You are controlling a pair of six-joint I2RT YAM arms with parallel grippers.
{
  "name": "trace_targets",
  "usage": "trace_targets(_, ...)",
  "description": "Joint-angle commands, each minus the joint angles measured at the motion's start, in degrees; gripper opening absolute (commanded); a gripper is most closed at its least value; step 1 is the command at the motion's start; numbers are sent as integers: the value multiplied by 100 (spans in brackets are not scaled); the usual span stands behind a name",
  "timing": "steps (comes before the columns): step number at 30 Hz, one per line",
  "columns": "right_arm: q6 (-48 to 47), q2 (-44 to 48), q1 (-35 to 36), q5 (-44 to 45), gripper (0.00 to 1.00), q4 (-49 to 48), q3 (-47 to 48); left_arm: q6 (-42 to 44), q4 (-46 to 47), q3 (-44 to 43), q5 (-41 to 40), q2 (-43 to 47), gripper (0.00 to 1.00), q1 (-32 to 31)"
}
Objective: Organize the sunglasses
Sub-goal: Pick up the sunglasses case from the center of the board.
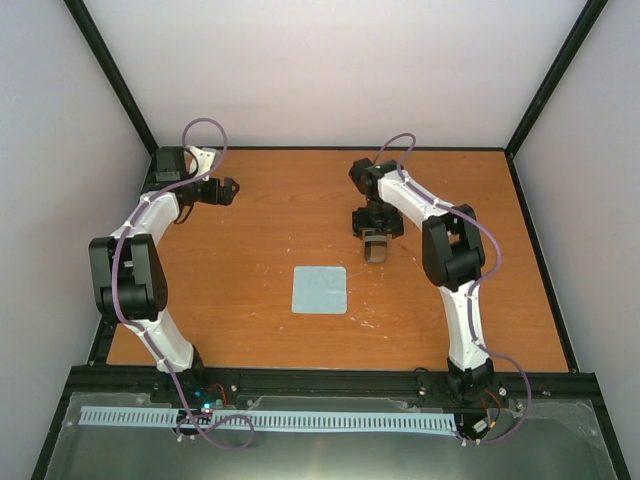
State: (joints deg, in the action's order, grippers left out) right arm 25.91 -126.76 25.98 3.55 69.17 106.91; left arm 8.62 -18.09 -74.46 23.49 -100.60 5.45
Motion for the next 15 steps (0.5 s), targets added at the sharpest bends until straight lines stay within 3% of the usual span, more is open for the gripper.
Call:
trace_targets(1,125,-158,-1,335,85,296,242,122,-100,-78,-24,-20,99,16)
trace_targets(15,104,-369,4,280,80,229,240,57,-79,-34,19,-42,99,15)
